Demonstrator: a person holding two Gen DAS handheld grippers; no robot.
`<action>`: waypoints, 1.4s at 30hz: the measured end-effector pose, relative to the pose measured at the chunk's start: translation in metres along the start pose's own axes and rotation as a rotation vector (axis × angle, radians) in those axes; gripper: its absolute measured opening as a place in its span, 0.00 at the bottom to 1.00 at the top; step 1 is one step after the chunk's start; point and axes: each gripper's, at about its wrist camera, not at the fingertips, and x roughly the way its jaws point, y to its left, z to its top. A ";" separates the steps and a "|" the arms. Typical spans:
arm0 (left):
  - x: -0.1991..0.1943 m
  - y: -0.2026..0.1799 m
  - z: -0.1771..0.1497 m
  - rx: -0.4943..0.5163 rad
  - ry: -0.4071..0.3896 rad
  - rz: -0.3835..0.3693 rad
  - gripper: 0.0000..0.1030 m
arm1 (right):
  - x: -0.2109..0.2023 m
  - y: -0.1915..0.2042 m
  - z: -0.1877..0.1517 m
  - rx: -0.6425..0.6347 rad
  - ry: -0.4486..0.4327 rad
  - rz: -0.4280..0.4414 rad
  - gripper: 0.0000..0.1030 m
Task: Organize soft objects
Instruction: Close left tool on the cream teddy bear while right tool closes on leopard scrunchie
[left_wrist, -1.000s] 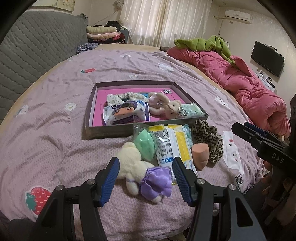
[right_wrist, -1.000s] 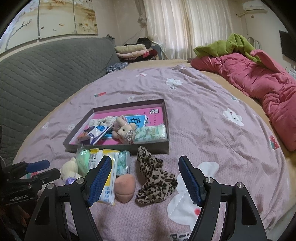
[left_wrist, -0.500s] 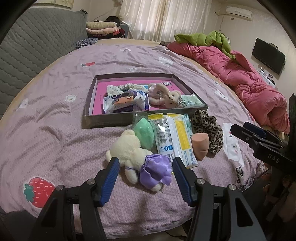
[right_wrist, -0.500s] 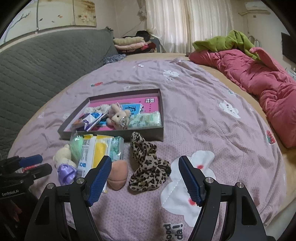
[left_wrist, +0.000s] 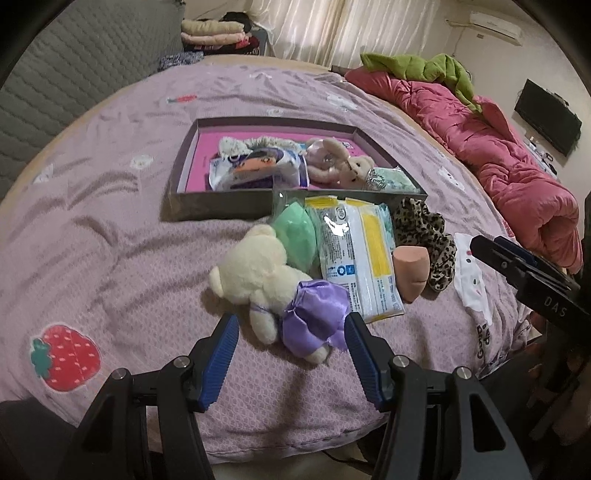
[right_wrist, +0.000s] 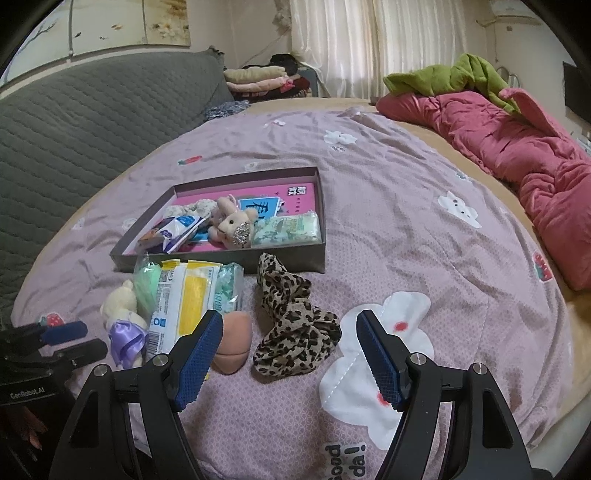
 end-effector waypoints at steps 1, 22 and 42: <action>0.001 0.000 0.000 -0.003 0.000 -0.001 0.57 | 0.001 -0.001 0.000 0.004 0.002 0.002 0.74; 0.040 0.039 0.009 -0.253 0.078 -0.193 0.58 | 0.024 0.004 0.000 -0.018 0.040 -0.025 0.74; 0.064 0.048 0.021 -0.322 0.101 -0.250 0.57 | 0.061 -0.012 0.008 0.025 0.096 -0.073 0.74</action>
